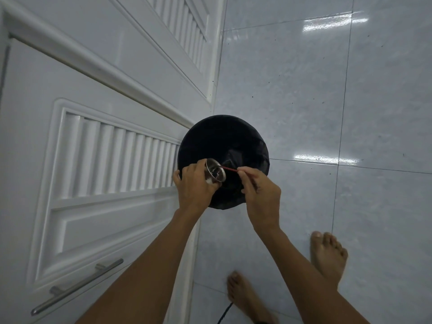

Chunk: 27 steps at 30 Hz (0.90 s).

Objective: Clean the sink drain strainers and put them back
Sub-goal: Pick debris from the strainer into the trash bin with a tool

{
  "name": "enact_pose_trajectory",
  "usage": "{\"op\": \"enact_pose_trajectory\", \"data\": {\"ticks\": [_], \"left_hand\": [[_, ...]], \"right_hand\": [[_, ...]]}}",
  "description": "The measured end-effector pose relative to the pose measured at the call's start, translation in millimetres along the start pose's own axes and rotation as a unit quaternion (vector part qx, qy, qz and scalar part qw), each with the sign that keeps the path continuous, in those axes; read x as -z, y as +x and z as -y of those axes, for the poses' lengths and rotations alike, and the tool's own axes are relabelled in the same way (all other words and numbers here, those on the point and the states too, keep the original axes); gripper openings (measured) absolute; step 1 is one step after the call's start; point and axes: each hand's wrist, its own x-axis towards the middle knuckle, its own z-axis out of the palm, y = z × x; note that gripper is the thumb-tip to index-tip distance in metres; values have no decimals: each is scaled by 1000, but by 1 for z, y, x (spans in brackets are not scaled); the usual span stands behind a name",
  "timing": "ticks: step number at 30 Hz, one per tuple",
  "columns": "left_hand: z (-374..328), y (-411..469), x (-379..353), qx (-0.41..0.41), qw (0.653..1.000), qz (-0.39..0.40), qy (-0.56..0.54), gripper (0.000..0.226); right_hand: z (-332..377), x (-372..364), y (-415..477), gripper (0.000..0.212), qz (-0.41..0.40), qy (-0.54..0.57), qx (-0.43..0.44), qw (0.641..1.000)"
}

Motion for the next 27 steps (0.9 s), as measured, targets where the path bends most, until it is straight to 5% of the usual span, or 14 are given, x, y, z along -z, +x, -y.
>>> {"op": "enact_pose_trajectory", "data": {"ticks": [4,8,11,13,17,22,27], "left_hand": [[-1,-1,-4,-23,998,-5,50,64],[3,-1,-6,-22,996,-8,84,64],[5,0,-7,-15,997,2,79,66],[5,-1,-8,-28,998,12,62,67],[5,0,-12,-32,999,28,2,61],[14,3,-13,-21,994,42,-99,64],[23,-1,-14,-1,991,58,-120,72]], "right_hand": [[-5,-9,-5,18,82,-69,20,994],[-11,-6,-1,19,0,-65,5,998],[-13,-6,-2,17,64,-35,19,997],[-15,-8,-4,16,95,-52,18,994],[-19,-6,2,18,6,-45,-15,999],[-13,-9,4,21,95,8,-24,995],[-16,-11,9,21,21,19,-60,998]]}}
